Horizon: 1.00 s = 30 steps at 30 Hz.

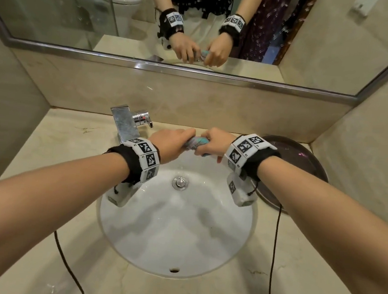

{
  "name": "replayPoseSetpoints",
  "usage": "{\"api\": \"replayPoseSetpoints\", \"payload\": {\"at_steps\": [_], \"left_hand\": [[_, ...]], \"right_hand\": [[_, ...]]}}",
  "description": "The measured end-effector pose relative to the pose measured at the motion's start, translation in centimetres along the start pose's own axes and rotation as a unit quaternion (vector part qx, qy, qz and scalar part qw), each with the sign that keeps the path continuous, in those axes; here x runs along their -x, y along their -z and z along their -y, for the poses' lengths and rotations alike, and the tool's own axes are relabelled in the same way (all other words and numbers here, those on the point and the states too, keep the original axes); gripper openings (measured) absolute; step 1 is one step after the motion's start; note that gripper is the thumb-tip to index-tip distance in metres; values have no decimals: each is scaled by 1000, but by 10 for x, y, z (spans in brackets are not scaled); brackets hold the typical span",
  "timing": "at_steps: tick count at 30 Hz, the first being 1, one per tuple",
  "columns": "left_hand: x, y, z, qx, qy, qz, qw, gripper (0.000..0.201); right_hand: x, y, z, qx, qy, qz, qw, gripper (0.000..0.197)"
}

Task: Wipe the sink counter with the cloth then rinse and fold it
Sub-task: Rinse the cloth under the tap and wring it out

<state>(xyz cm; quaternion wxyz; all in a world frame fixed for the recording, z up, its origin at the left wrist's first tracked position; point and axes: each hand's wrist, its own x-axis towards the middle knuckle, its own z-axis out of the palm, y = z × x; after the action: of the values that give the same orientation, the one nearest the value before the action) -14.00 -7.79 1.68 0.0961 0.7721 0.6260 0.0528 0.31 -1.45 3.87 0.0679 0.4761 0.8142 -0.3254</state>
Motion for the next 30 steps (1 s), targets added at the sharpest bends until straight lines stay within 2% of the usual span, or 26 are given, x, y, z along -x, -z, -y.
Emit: {"api": "replayPoseSetpoints", "payload": {"at_steps": [1,2,4,6,8,9,11,12,13,15,16,17,19,24,28,30], "left_hand": [[0,1,0,38,19,-8,999,27],[-1,3,0,88,46,-11,995,26],[-2,6,-2,243,99,0,965,16],[-4,9,-3,442,142,31,885,3],[-3,14,-3,545,157,53,822,13],[-2,16,-4,565,154,72,808,13],[0,19,-9,571,137,109,802,7],[1,21,-12,559,131,123,810,7],[1,22,-14,522,122,125,835,9],[1,23,-14,352,87,114,925,2],[0,23,-13,240,69,107,962,10],[0,22,-12,135,58,105,984,19],[1,19,-8,38,43,98,994,25],[2,7,-3,-64,1,66,996,18],[2,5,-1,-87,-2,58,995,12],[4,4,0,-74,-18,26,997,20]], "right_hand": [[1,0,0,84,20,-46,995,31],[2,-1,0,173,50,-104,978,36],[3,-6,-2,281,129,-212,927,48],[4,-10,-6,342,207,-285,871,67],[2,-12,-11,383,250,-334,824,76],[2,-12,-12,382,253,-335,823,73],[2,-10,-9,374,238,-326,835,53],[2,-9,-7,369,230,-322,841,45],[4,-7,-4,364,221,-312,849,39],[8,-3,5,347,207,-250,880,25],[10,-3,10,358,171,-206,895,20],[11,-4,13,363,131,-163,908,23],[11,-5,16,332,85,-116,932,31],[2,-15,11,171,24,-40,984,31],[-3,-16,10,107,8,-13,994,20],[-2,-10,11,77,6,-4,997,15]]}}
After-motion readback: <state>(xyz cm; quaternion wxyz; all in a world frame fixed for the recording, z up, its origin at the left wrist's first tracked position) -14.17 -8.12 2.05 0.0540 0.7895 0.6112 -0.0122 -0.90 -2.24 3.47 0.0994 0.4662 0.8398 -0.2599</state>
